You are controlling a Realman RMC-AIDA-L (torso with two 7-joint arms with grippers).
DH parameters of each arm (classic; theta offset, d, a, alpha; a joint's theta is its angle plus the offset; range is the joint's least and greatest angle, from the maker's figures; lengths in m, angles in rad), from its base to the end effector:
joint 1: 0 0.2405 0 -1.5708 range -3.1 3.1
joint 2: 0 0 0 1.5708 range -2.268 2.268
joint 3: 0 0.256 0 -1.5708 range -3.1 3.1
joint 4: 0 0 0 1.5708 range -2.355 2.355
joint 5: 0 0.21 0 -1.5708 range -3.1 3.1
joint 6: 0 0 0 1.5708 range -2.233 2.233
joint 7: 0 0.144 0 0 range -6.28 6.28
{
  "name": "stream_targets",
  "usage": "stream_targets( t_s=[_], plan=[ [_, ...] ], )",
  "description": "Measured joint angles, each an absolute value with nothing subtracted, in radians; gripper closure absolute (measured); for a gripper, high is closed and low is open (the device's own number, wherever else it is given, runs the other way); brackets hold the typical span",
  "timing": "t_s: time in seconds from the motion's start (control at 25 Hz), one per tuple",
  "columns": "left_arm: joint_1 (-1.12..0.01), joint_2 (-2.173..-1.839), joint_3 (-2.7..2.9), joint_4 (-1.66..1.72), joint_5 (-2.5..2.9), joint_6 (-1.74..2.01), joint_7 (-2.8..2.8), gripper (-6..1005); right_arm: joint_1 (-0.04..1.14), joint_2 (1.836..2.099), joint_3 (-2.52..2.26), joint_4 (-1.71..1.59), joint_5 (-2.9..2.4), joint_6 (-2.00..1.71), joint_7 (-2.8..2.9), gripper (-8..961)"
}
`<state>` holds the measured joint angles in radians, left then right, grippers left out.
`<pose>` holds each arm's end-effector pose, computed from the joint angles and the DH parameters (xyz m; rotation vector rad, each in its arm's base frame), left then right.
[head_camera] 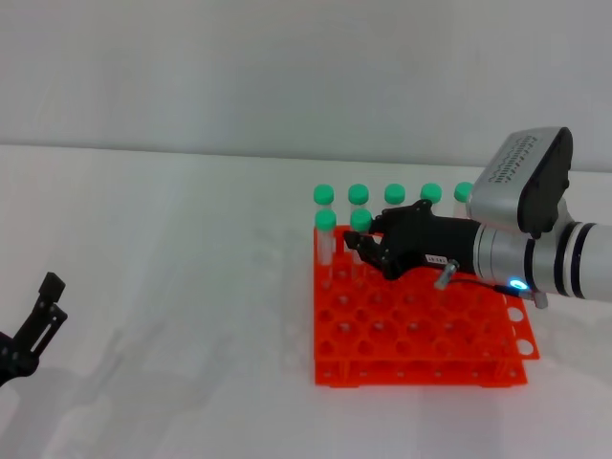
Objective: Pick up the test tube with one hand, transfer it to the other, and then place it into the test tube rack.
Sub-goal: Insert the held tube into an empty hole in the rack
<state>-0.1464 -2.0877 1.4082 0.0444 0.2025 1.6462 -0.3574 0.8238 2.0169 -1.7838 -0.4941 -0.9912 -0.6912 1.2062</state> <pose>-0.3616 0.2070 0.0150 -1.5465 -0.4754 -0.8911 0.1523 0.4232 -0.0868 -2.5888 0.3088 0.4830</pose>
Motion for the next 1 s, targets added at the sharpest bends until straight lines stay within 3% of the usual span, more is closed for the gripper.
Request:
stream_targets(
  t_s=[0.4,0.64,0.84,1.0],
  plan=[
    [-0.147,-2.086,1.407,0.044,0.200,1.648,-0.357,106,0.820,2.017,-1.782,-0.502,-0.991,-0.698,1.208,745],
    [-0.148,-2.086,1.408,0.044,0.199,1.648,-0.357,106,0.816,2.016,-1.784,-0.503,-0.991,-0.701,1.215,557],
    [-0.152,-2.086,1.408,0.044,0.199,1.648,-0.357,106,0.801,2.013,-1.779,-0.504,-0.991,-0.711,1.219,330],
    [-0.155,-2.086,1.407,0.044,0.199,1.647,-0.357,106,0.770,2.010,-1.769,-0.513,-0.985,-0.737,1.219,276]
  ],
)
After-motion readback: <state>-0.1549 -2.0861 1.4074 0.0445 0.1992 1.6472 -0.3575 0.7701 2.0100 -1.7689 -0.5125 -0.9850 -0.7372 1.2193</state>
